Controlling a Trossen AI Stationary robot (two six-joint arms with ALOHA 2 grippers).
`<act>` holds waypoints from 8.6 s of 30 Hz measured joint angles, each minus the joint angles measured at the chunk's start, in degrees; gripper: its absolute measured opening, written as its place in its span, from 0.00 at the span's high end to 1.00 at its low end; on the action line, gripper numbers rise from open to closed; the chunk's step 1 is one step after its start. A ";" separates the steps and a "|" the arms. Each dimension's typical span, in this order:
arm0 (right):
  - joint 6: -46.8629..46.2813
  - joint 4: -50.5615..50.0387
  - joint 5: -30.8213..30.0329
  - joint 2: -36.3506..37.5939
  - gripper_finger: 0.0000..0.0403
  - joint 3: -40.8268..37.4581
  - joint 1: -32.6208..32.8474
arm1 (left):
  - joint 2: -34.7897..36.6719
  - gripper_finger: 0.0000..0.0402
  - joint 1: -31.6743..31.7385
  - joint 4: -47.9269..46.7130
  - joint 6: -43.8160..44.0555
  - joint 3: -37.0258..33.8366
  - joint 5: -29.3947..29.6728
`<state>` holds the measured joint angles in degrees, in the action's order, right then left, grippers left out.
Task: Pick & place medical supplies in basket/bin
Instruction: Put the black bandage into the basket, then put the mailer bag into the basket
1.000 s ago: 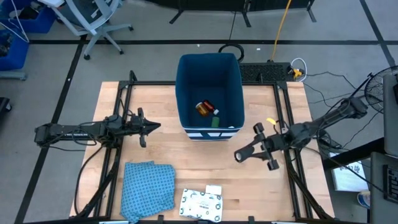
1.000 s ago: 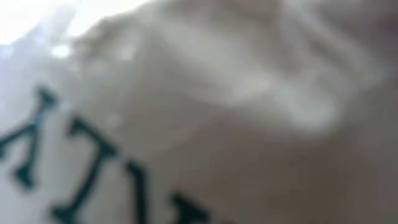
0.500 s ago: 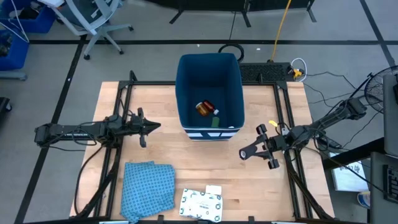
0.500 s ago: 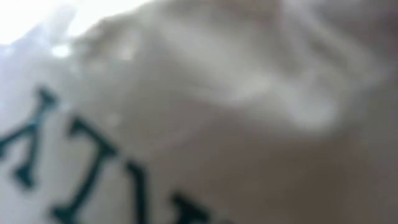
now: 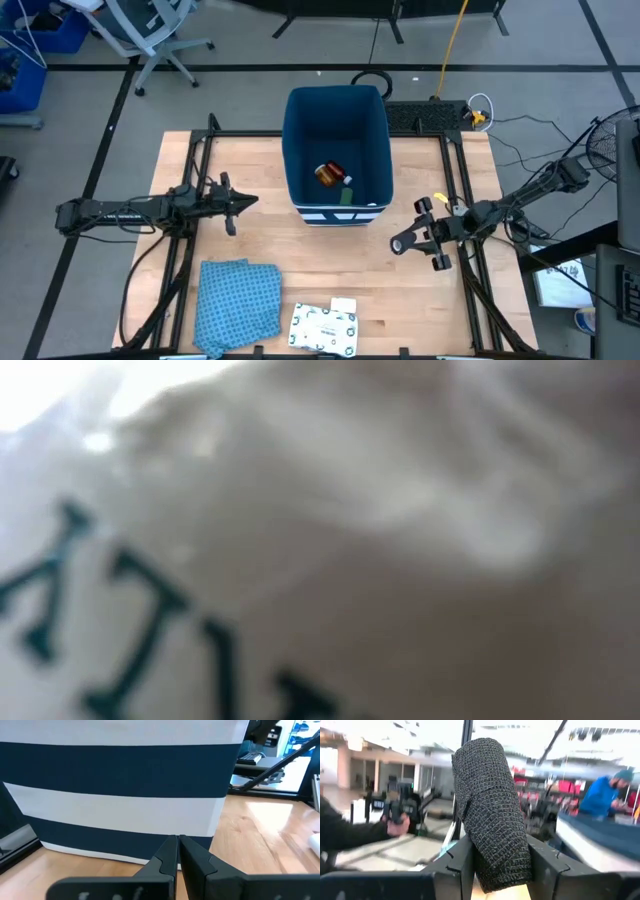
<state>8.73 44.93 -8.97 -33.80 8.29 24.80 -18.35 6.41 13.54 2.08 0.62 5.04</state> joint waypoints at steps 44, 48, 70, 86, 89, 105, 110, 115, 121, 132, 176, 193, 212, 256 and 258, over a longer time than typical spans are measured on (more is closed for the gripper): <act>7.85 -56.88 13.68 -56.46 0.69 68.08 -46.64 | -0.02 0.95 -0.02 0.33 -0.45 0.00 0.07; 10.25 -57.90 13.55 -61.20 0.69 68.08 -47.04 | -0.01 0.95 -0.01 0.45 -0.42 0.00 0.07; 16.42 -66.09 13.84 -78.81 0.69 67.96 -47.23 | -0.01 0.95 -0.01 0.50 -0.73 0.00 0.07; 16.16 -66.00 13.46 -78.82 0.69 68.04 -47.32 | 0.00 0.95 -0.01 0.44 -0.43 0.00 0.06; 15.96 -65.66 13.07 -78.11 0.69 68.00 -47.33 | 0.00 0.95 -0.02 0.36 -0.41 0.00 0.07; 9.97 -65.04 7.72 -59.00 0.69 68.00 -48.07 | -0.02 0.95 -0.02 -0.07 -0.06 0.00 -0.24; 8.27 -64.89 7.37 -50.71 0.69 68.00 -48.09 | -0.02 0.95 0.00 -0.11 -0.06 0.00 -0.24; 7.60 -64.82 7.60 -45.65 0.69 68.05 -48.09 | -0.01 0.95 -0.01 -0.01 -0.08 0.00 -0.22; 6.96 -66.85 10.60 -48.02 0.70 68.06 -48.48 | -0.02 0.95 -0.01 0.09 -0.08 0.00 0.00; 11.81 -69.22 14.97 -65.44 0.70 67.95 -48.04 | -0.01 0.95 0.00 0.07 -1.56 0.00 0.05; 13.45 -64.67 10.51 -62.46 0.32 67.60 -48.34 | -0.01 0.95 -0.02 -0.02 -2.02 0.00 1.07; 11.38 -66.65 12.17 -41.77 0.33 67.84 -44.05 | 0.00 0.95 -0.01 -0.04 -1.82 0.00 1.01; -2.99 -70.92 40.18 -17.48 0.56 60.52 -31.98 | -0.02 0.95 -0.01 0.00 -0.44 0.00 0.87; -7.02 -33.60 19.41 24.84 1.00 -0.05 -25.07 | 0.00 0.95 -0.02 0.02 0.99 0.00 0.92; -6.56 -32.46 19.39 24.85 1.00 -1.50 -25.07 | 0.00 0.95 -0.02 -0.05 1.07 0.00 0.92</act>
<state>2.17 12.46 10.42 -8.95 6.80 -0.27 -18.35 6.39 13.49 3.15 0.62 5.96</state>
